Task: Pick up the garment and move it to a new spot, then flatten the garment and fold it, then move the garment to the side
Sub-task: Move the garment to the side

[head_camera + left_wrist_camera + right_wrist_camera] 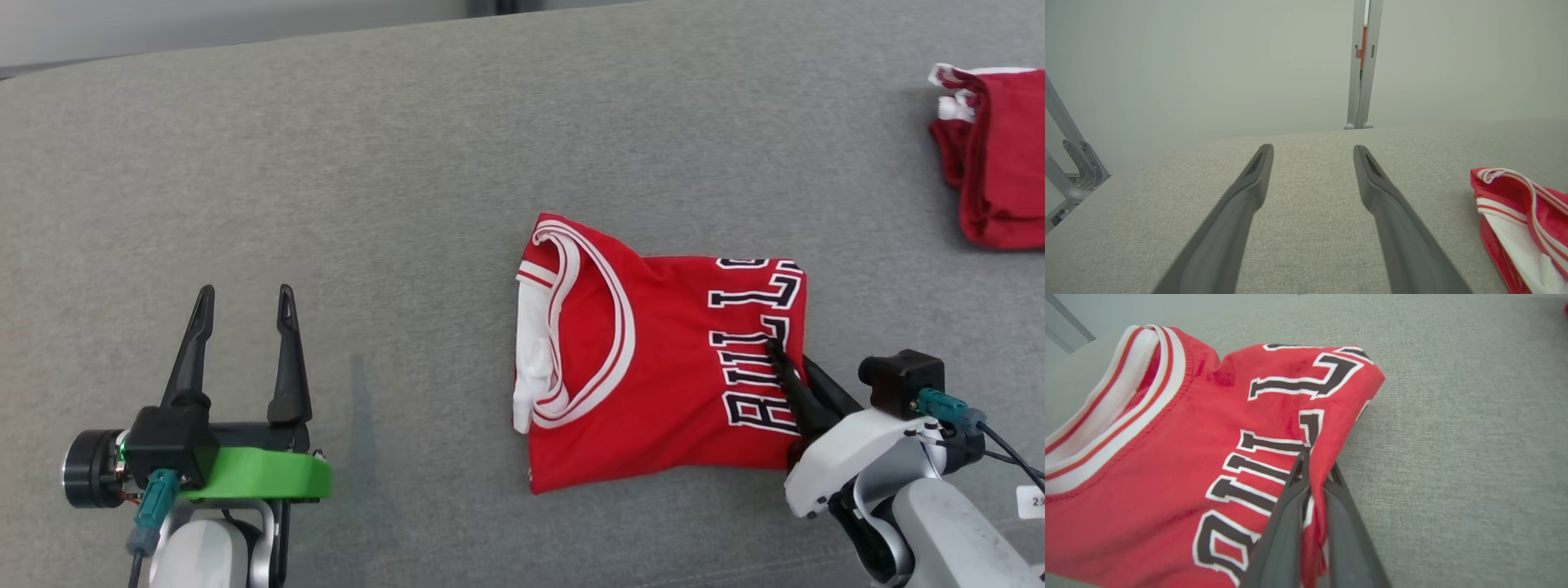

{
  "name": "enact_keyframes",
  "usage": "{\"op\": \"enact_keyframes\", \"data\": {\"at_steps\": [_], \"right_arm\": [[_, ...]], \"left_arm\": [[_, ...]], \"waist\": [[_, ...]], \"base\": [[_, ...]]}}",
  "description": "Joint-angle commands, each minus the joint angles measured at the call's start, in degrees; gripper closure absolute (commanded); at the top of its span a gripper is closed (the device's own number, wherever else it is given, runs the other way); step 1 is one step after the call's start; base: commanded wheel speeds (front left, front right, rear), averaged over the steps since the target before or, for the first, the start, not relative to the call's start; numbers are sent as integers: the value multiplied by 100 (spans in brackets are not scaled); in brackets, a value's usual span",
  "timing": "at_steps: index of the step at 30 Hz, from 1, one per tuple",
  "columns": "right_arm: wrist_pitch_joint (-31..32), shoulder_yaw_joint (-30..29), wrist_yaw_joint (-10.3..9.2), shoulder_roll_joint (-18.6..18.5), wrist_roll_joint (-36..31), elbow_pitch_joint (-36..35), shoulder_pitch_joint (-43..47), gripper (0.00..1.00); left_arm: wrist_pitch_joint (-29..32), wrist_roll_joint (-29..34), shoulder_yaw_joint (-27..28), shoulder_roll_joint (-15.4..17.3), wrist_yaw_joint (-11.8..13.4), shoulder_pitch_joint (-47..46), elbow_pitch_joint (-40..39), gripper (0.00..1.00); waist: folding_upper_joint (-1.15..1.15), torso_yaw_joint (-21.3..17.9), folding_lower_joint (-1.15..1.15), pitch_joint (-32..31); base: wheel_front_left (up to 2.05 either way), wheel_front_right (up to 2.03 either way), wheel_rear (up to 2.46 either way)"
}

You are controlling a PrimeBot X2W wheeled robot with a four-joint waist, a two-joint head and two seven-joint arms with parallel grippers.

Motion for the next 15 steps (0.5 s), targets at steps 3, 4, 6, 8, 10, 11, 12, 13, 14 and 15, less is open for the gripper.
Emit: {"op": "enact_keyframes", "data": {"at_steps": [3,4,6,8,10,11,12,13,14,15], "right_arm": [[-76,-79,-11,-139,113,18,-52,100],[-99,-92,-11,-166,153,40,-101,100],[-117,-78,-11,-202,201,86,-181,100],[-110,-44,-12,-239,244,124,-277,100],[-144,-25,-12,-280,278,158,-412,100],[-157,-6,-12,-298,303,171,-507,100],[-173,7,-12,-319,312,178,-601,100],[-184,19,-12,-349,306,204,-725,100],[-207,33,-12,-363,346,209,-870,100],[-239,22,-12,-380,394,206,-1013,100]], "left_arm": [[-13,43,-28,83,-43,15,-40,0],[-13,33,-36,85,-49,-3,-48,0],[-12,51,-33,110,-39,-21,-47,0],[-7,52,-53,111,-37,-57,-59,0],[14,61,-75,140,-47,-103,-79,0],[20,79,-87,155,-46,-132,-102,0],[25,93,-100,167,-48,-161,-117,0],[46,105,-113,185,-54,-194,-143,0],[72,118,-142,202,-73,-245,-165,0],[84,121,-165,214,-87,-299,-190,0]], "waist": [[0,-1073,0,-83],[0,-1182,0,-70],[0,-1354,0,-47],[0,-1474,0,-8],[0,-1542,0,47],[0,-1562,0,97],[0,-1570,0,141],[0,-1570,0,208],[0,-1549,0,293],[0,-1523,0,381]], "base": [[0,0,0],[0,0,0],[0,0,0],[0,0,0],[0,0,0],[0,0,0],[0,0,0],[0,0,0],[0,0,0],[0,0,0]]}}
